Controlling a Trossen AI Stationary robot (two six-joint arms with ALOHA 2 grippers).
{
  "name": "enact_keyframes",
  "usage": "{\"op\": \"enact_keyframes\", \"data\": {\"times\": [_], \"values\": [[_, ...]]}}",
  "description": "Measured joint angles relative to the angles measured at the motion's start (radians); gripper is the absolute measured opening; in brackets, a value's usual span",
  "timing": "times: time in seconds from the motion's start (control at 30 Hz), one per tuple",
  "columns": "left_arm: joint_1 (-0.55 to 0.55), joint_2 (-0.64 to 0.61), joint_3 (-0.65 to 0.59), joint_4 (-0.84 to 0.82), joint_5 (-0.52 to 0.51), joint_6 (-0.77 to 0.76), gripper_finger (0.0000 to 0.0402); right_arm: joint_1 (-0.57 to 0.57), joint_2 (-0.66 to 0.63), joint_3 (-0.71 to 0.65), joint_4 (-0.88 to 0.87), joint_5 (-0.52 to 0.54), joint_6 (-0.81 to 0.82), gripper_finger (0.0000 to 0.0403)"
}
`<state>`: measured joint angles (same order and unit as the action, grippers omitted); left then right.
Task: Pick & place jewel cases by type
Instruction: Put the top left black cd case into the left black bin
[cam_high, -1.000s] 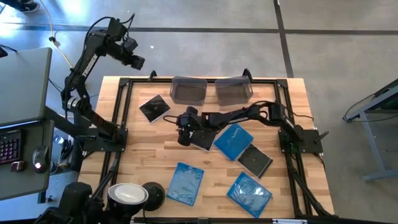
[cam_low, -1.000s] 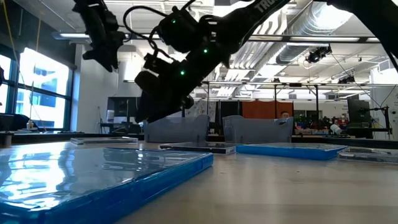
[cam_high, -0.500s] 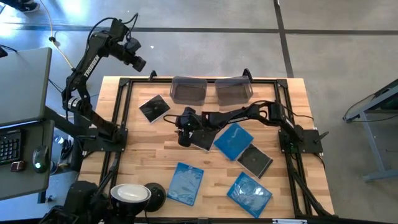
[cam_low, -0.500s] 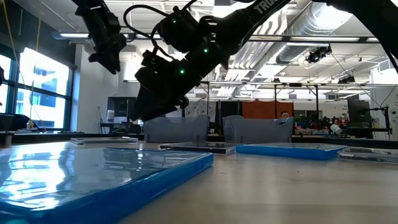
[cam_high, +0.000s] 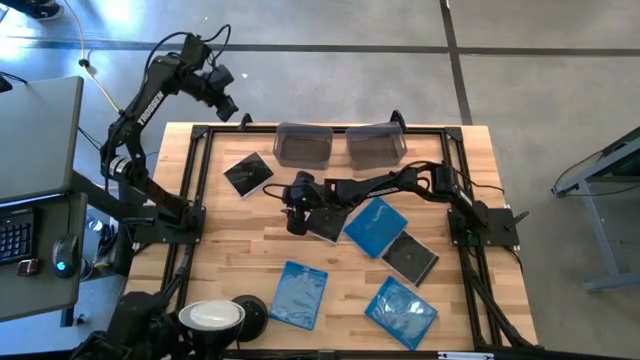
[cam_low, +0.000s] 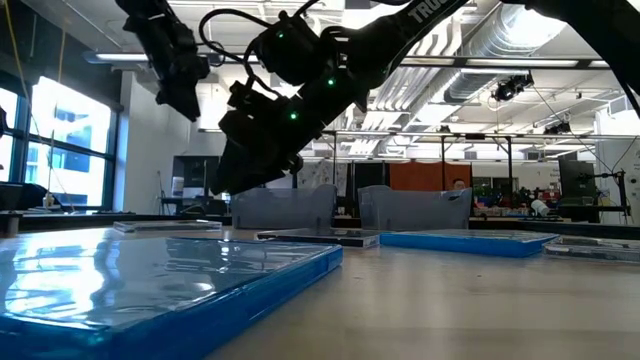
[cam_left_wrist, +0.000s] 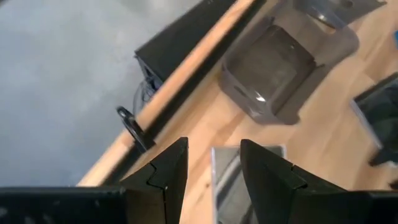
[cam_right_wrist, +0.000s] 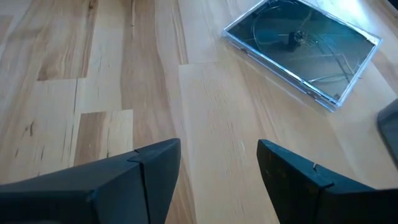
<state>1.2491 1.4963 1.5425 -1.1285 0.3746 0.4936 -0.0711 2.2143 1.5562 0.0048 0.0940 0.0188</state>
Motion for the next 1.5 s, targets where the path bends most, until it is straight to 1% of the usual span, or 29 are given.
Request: {"op": "enact_keyframes", "data": {"times": [0.17,0.27,0.53,0.63,0.77,0.93,1.07,1.13,1.17,1.27,1.4,1.43,1.5], "values": [[0.001,0.000,0.000,0.113,-0.025,-0.019,0.0145,0.000,0.000,0.000,0.000,0.000,-0.001,0.0209],[0.001,0.002,0.000,0.166,-0.013,-0.018,0.0145,0.000,0.000,0.000,0.000,0.000,-0.001,0.0209],[-0.001,0.018,0.001,0.161,0.048,0.083,0.0145,0.000,0.000,0.000,0.000,0.000,-0.001,0.0209],[-0.014,0.018,0.001,0.161,0.050,0.099,0.0145,0.000,0.000,0.000,0.000,0.000,-0.001,0.0209],[-0.013,0.018,0.001,0.194,0.001,0.061,0.0145,0.000,0.000,0.000,0.000,0.000,-0.001,0.0209],[-0.012,0.009,0.001,0.191,-0.084,-0.066,0.0145,0.000,0.000,0.000,0.000,0.000,-0.001,0.0209],[-0.013,-0.045,0.001,0.167,-0.178,-0.084,0.0145,0.000,0.000,0.000,0.000,0.000,-0.001,0.0209],[-0.013,-0.084,0.001,0.167,-0.201,-0.141,0.0145,0.000,0.000,0.000,0.000,0.000,-0.001,0.0209],[-0.013,-0.106,0.001,0.167,-0.202,-0.194,0.0145,0.000,0.000,0.000,0.000,0.000,-0.001,0.0209],[-0.012,-0.185,0.001,0.164,-0.171,-0.324,0.0145,-0.001,0.000,0.000,0.001,0.000,-0.002,0.0209],[-0.013,-0.310,0.001,0.154,-0.104,-0.351,0.0145,-0.001,0.000,0.000,0.001,0.000,-0.024,0.0209],[-0.013,-0.342,0.001,0.144,-0.074,-0.355,0.0145,-0.001,0.000,0.000,0.001,0.000,-0.025,0.0209],[-0.013,-0.403,0.002,0.104,0.022,-0.372,0.0145,-0.001,0.000,0.000,0.000,0.000,-0.025,0.0209]]}}
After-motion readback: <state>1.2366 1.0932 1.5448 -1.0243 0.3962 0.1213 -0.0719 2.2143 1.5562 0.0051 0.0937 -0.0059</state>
